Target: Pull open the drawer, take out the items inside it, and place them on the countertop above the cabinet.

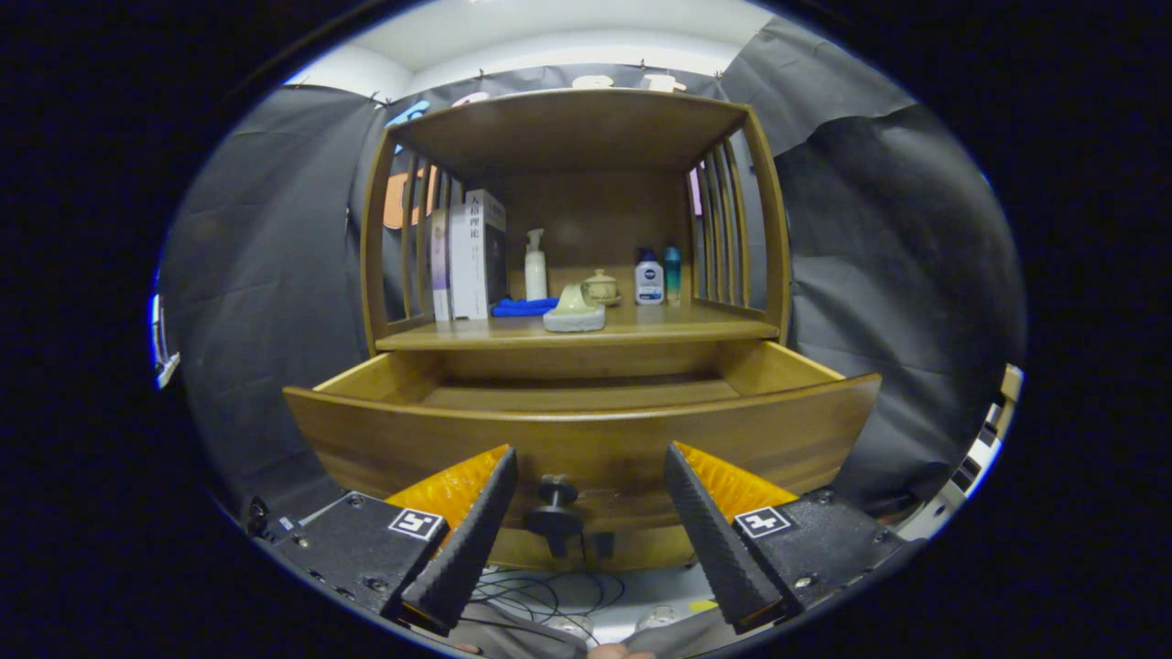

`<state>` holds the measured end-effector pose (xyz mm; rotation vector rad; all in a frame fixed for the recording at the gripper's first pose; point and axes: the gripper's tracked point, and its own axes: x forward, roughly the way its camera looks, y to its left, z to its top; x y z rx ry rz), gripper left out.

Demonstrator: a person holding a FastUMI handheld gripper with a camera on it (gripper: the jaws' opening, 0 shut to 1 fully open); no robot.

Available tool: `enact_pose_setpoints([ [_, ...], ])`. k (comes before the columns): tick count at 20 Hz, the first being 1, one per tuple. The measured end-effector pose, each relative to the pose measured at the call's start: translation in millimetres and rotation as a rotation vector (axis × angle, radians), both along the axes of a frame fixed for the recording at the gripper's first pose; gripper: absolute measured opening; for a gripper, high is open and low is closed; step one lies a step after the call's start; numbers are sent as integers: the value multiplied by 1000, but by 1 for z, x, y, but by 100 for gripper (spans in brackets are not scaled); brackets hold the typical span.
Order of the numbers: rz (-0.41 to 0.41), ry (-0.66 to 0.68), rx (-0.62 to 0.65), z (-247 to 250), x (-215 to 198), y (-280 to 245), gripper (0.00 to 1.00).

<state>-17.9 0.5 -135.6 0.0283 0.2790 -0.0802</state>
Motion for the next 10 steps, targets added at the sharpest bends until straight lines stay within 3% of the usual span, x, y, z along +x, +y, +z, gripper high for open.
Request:
enact_pose_setpoints([
  [10, -27, 13, -17, -21, 19, 11, 100],
])
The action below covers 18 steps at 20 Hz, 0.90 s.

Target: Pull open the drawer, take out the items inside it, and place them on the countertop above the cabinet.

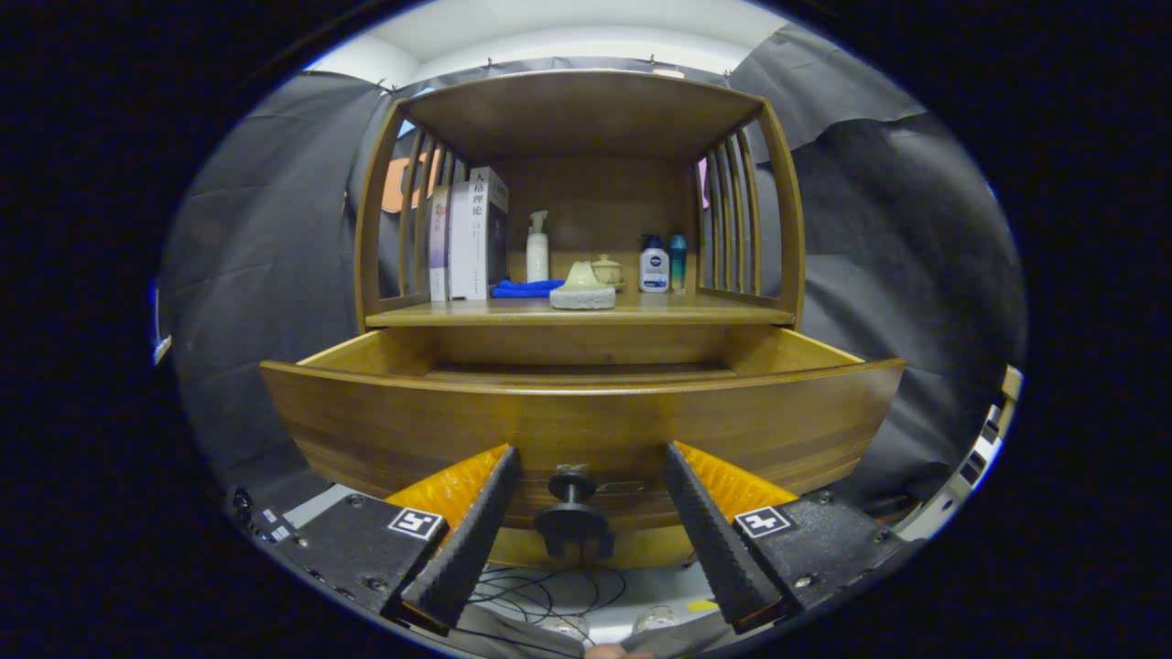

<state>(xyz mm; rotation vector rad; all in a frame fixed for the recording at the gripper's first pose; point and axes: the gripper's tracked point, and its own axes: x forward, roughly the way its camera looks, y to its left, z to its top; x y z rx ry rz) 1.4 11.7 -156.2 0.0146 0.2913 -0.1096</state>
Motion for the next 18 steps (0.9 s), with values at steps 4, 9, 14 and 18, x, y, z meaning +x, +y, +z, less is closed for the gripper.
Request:
enact_pose_setpoints([
  [4, 4, -16, -2, -3, 2, 2, 100],
  [9, 6, -33, -6, -2, 2, 2, 100],
  [14, 12, -43, -5, 0, 4, 3, 100],
  [18, 17, -56, -13, 5, 25, -1, 100],
])
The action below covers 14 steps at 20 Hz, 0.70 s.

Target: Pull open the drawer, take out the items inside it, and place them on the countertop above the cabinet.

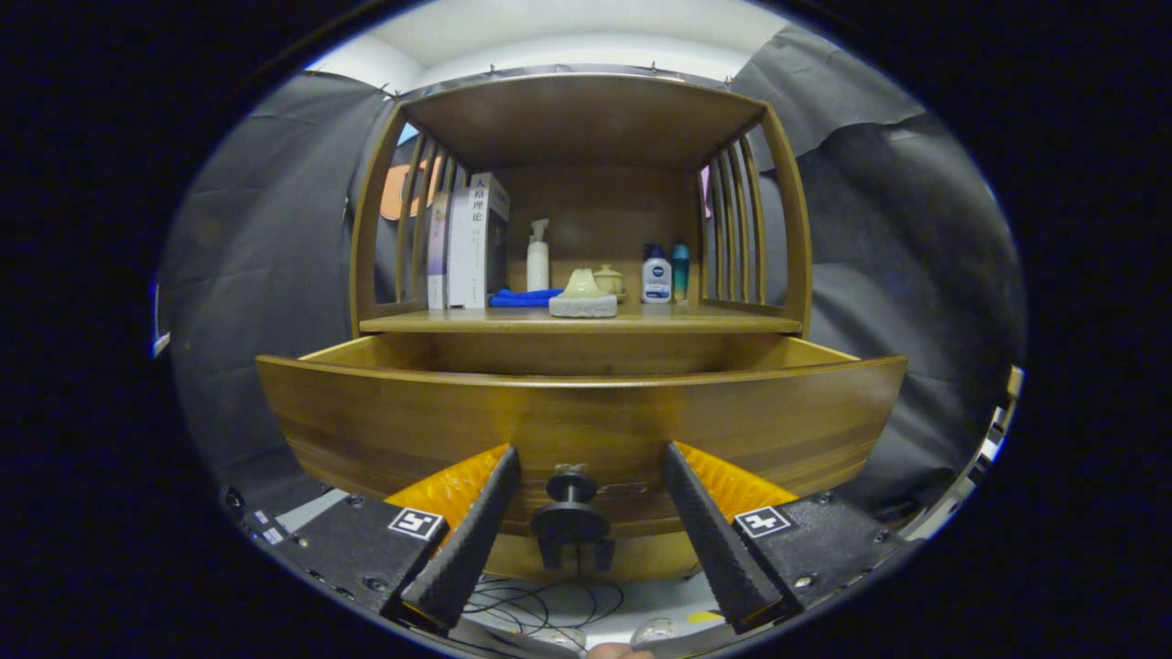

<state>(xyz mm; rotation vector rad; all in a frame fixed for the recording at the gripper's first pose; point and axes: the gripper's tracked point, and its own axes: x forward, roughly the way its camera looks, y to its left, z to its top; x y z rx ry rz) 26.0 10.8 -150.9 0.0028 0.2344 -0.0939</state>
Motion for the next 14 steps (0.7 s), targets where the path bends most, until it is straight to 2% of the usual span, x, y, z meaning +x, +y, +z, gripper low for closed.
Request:
enact_pose_setpoints([
  [14, -11, 6, -12, -4, 63, -2, 100],
])
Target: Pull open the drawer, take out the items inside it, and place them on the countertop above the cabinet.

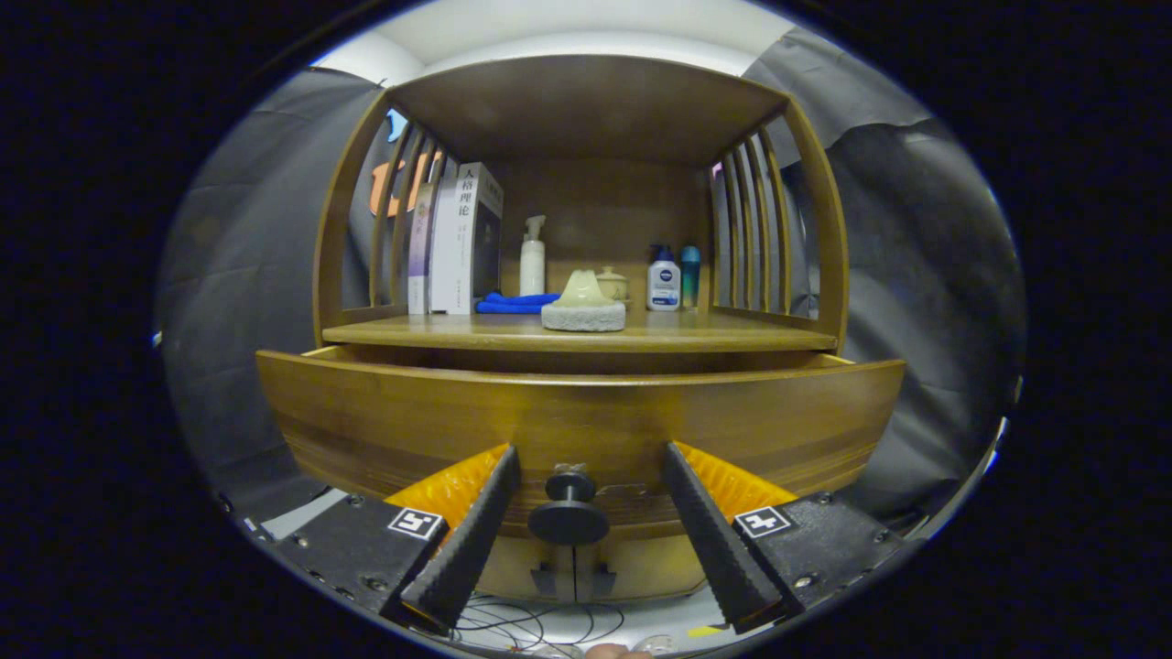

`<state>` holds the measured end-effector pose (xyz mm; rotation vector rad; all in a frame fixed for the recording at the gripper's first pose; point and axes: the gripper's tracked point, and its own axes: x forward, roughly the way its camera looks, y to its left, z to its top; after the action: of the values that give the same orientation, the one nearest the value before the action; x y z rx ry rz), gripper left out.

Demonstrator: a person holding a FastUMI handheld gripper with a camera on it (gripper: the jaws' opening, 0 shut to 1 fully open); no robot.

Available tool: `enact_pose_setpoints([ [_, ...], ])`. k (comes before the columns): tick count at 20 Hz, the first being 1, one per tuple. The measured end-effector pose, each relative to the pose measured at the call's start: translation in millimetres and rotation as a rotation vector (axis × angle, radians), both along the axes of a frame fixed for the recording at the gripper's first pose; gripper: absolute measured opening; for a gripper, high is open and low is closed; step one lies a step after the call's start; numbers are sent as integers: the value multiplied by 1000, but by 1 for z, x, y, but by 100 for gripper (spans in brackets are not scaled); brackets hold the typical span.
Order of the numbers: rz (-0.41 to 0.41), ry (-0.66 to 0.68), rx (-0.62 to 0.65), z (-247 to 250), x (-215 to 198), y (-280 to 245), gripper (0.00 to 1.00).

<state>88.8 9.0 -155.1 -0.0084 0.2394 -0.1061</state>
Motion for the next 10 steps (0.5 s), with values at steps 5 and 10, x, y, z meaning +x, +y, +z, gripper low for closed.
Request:
enact_pose_setpoints([
  [5, 0, 12, 7, 0, 26, -1, 100],
  [10, -3, -1, 1, -2, 48, -2, 100],
])
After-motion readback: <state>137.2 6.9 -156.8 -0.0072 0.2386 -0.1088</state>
